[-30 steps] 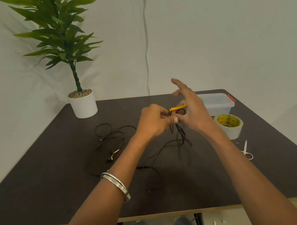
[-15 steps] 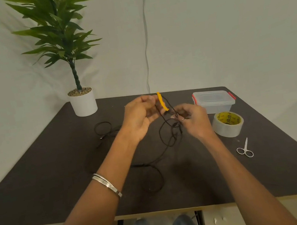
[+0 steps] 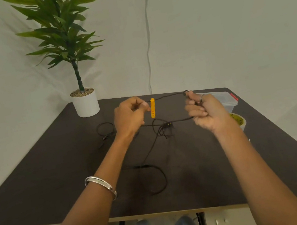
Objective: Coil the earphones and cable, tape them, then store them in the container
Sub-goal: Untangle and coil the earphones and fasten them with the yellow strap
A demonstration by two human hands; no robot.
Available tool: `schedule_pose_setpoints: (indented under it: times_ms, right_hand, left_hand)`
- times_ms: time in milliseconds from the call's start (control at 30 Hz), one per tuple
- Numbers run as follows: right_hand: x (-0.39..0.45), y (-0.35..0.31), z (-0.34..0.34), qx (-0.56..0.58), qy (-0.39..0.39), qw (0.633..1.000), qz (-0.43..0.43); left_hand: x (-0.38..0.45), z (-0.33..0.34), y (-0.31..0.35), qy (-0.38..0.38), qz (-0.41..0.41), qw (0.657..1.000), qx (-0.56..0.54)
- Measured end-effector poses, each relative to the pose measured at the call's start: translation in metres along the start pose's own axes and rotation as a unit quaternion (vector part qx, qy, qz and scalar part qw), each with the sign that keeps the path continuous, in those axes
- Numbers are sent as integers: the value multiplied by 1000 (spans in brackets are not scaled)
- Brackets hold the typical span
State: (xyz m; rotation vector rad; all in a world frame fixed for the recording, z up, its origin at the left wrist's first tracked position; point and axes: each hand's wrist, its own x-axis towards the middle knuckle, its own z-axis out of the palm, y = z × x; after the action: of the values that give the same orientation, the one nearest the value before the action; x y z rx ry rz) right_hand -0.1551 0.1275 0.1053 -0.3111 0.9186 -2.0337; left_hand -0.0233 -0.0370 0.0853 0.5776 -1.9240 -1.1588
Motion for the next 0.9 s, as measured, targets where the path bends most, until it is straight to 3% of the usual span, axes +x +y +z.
schedule_pose_setpoints:
  times_ms: [100, 167, 200, 267, 333, 367, 400, 433, 500, 567, 600, 633, 667, 733, 833, 900]
  right_hand:
    - [-13, -19, -1, -136, -2, 987, 85]
    - [-20, -26, -6, -308, -3, 950, 54]
    - [-19, -27, -10, -427, -3, 904, 11]
    - [-9, -25, -20, -649, 18, 755, -91]
    - [8, -19, -34, -755, 106, 617, -194]
    - [16, -16, -41, -764, 164, 574, -247]
    - [21, -13, -48, -743, 224, 564, -282]
    - [24, -11, -52, -700, 283, 585, -296]
    - [26, -12, -50, -577, 358, 697, -232]
    - [29, -18, -41, -334, 337, 866, -158]
    - [30, -20, -35, -195, 305, 921, -147]
    - [31, -23, -29, -80, 272, 945, -160]
    - [32, -25, -24, -5, 241, 951, -195]
    - [32, -29, -14, 35, 185, 938, -290]
    - [34, -31, -12, -43, 134, 906, -400]
    - [40, -32, -18, -186, 147, 862, -447]
  left_hand:
    - [3, -8, -8, 127, 90, 975, 156]
    - [7, -17, -12, 187, 139, 941, 245]
    - [10, -19, -13, 193, 147, 937, 253]
    - [12, -18, -9, 151, 160, 957, 187]
    - [12, -12, -2, 118, 170, 973, 103]
    - [13, -12, 1, 131, 159, 976, 69]
    - [16, -13, 4, 152, 136, 978, 34]
    - [19, -16, 6, 171, 114, 979, -1]
    - [24, -22, 5, 195, 99, 975, -28]
    - [25, -26, 4, 216, 113, 970, -15]
    - [24, -25, 4, 234, 113, 966, -9]
    - [24, -25, 4, 257, 107, 961, 0]
    - [23, -25, 4, 280, 95, 955, 15]
    - [22, -27, 4, 307, 79, 947, 59]
    - [21, -32, 2, 290, 77, 946, 123]
    - [19, -35, 2, 280, 64, 946, 152]
